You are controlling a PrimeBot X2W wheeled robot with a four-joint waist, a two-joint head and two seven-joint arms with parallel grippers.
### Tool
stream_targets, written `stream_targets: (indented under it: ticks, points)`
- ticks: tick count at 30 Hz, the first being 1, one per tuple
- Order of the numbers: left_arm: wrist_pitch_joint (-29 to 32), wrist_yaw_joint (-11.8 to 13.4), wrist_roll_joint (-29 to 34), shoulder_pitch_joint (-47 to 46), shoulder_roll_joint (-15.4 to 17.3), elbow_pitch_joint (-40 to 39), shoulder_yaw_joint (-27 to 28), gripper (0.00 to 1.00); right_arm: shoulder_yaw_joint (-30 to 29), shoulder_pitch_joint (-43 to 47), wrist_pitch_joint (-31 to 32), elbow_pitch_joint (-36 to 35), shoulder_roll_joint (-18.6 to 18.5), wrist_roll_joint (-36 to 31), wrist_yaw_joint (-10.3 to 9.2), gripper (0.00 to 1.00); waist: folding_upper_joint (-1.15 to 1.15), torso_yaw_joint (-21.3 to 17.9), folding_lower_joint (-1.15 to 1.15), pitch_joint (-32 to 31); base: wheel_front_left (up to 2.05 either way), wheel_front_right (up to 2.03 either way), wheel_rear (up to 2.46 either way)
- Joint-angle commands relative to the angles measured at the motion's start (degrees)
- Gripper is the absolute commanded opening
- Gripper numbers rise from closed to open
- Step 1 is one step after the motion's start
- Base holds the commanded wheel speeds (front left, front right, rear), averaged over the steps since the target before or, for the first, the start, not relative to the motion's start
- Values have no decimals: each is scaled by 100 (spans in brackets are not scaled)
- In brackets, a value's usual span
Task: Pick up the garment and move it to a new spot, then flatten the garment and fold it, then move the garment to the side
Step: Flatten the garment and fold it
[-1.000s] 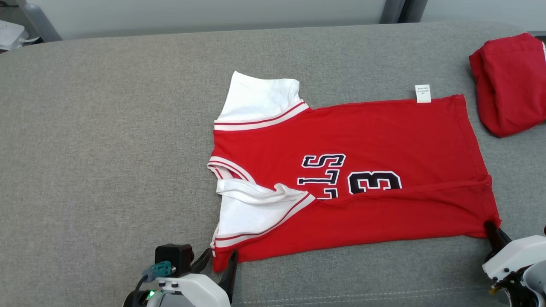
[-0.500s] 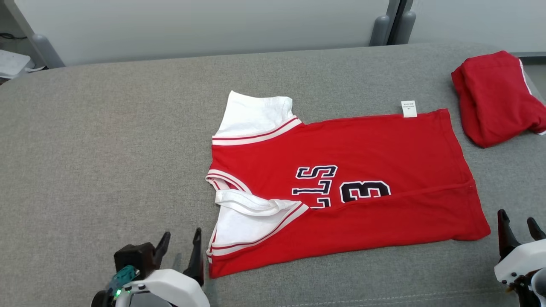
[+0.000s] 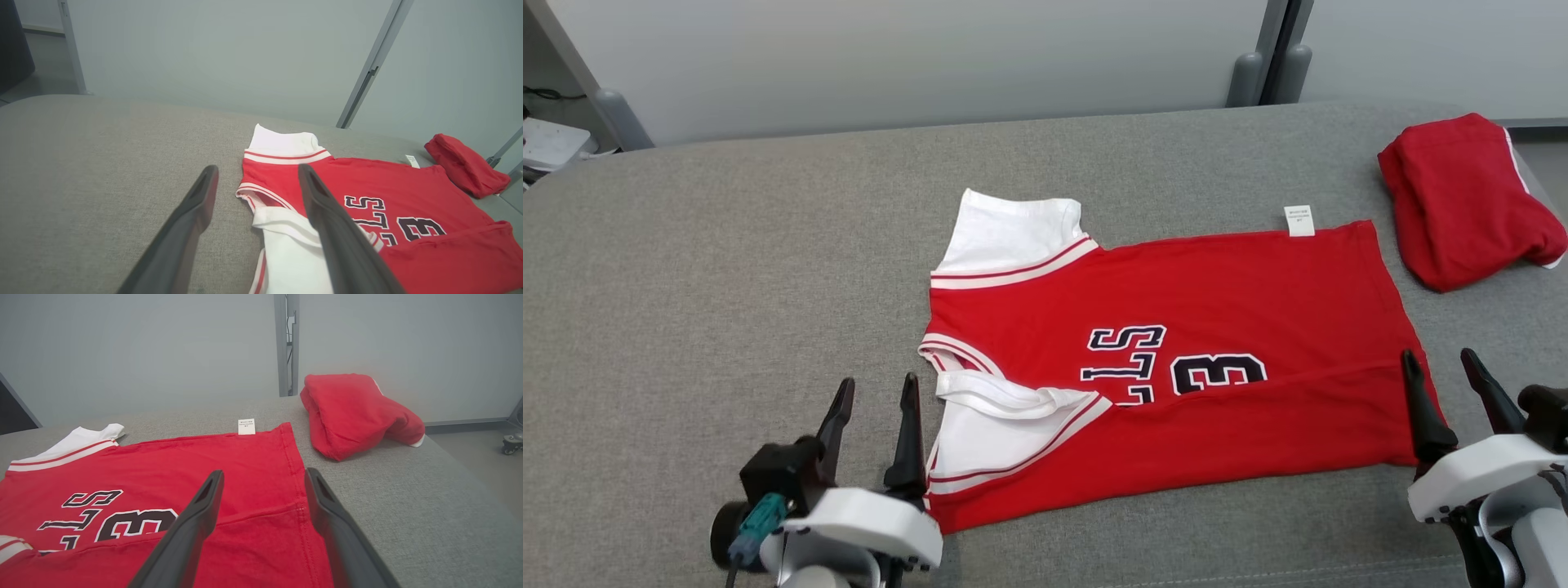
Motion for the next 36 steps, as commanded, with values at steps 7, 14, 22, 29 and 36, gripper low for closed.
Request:
stream_targets:
  ticks: [7, 14, 22, 29, 36]
  points:
    - [-75, -414, 403, -1300, -199, 343, 204, 100, 275, -472, -81, -334, 19, -190, 0, 100, 0, -34, 0, 439, 0, 0, 0]
    - [173, -852, 509, -2715, -389, 1361, 69, 100, 448, -913, -81, -418, 3, -162, 0, 100, 0, -59, 0, 1088, 0, 0, 0]
    - [952, -1208, 426, -4406, -574, 2835, 12, 100, 496, -1275, -82, -570, -87, -109, 0, 100, 0, -210, 0, 1767, 0, 0, 0]
    - [1369, -1385, 472, -5646, -742, 4118, -89, 100, 463, -1436, -82, -774, -213, -100, 0, 100, 0, -319, 0, 2243, 0, 0, 0]
    - [1753, -1484, 535, -6581, -848, 5180, -220, 100, 544, -1581, -82, -875, -220, -89, 0, 100, 0, -470, 0, 2635, 0, 0, 0]
